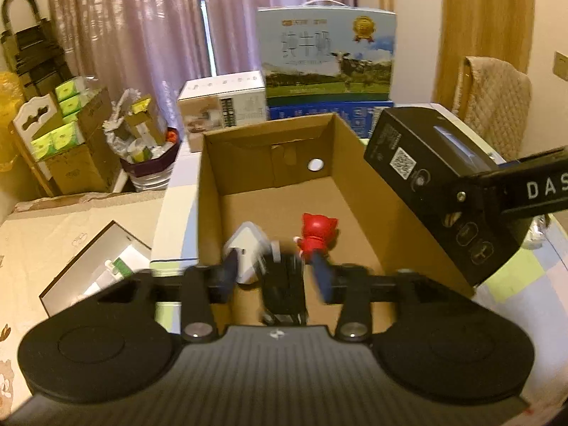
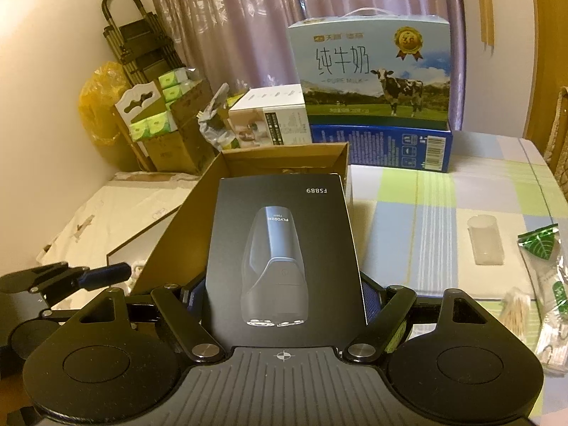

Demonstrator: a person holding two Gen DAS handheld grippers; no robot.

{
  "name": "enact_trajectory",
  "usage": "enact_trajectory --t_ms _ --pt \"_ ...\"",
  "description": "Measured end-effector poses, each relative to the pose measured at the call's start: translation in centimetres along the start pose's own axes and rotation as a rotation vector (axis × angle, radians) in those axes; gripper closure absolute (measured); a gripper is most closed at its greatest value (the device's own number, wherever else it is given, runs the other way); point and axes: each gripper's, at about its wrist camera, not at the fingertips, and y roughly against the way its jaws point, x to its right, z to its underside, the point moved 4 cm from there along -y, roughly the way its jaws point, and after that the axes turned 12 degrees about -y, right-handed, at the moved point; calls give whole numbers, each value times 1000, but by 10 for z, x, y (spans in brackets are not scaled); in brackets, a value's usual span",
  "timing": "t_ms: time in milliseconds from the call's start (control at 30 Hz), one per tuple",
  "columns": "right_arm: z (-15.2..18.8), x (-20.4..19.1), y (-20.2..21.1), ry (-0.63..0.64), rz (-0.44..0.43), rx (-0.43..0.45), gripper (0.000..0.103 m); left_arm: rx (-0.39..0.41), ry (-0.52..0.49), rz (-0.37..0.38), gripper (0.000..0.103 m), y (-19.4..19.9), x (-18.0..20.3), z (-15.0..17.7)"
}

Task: Organize objects
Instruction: 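Lower the toy car and FLYCO box into the cardboard box and release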

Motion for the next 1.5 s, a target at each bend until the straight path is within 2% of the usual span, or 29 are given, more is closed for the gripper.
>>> enact_trajectory --t_ms 100,367,500,633,733,1000,1233,1500 --pt "1 -2 -5 0 -4 -7 26 3 43 3 53 0 -8 6" --pt "5 -9 -12 -2 -12 -9 26 18 80 -8 53 13 -18 15" --pt "2 -11 -19 -31 -64 -6 26 26 98 -12 53 17 -20 16" --pt "-2 -6 -22 -70 -65 19 26 31 108 -20 39 20 -22 19" --pt "-2 -2 -17 -76 -58 36 25 35 110 -25 37 24 -23 20" --pt "5 9 6 -96 -28 54 25 35 142 -20 34 32 -19 27" --pt "19 25 41 -104 -7 77 25 42 156 -8 31 46 -3 29" --pt "54 60 92 -118 57 105 25 66 159 7 26 69 26 26"
